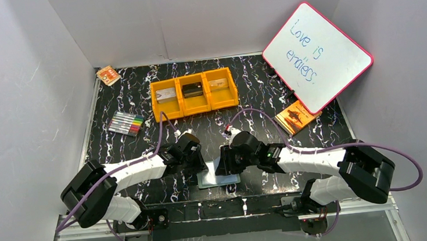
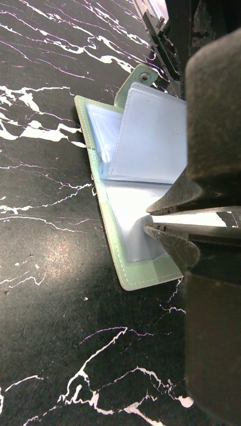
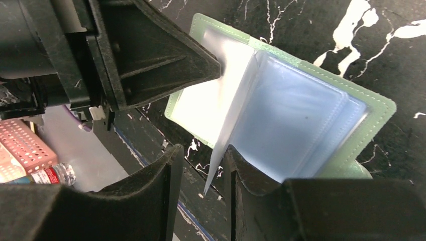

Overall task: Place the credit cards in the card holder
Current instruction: Open the card holder at the center of the board.

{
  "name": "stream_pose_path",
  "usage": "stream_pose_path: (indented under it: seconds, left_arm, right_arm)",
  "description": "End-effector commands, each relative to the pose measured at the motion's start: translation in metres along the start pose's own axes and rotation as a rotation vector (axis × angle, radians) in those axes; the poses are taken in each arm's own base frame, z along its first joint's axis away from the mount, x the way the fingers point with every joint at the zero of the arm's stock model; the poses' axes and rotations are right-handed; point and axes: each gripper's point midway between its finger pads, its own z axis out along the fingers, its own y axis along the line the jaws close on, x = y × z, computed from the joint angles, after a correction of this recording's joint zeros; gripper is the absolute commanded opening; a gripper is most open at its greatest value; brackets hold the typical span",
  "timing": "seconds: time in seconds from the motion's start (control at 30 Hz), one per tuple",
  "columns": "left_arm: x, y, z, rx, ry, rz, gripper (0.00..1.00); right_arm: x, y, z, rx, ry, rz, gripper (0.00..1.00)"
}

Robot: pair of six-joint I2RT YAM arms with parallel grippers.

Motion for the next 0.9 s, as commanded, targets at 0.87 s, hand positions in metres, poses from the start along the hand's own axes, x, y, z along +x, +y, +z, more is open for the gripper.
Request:
stream_pose_path:
  seconds: [0.87]
  left_arm:
    - [0.002,-0.003,0.002,0.011,0.014,0.008,0.09]
  right_arm:
    - [-0.007,0.028,0.004,-0.24,-0.031,0.04,0.5]
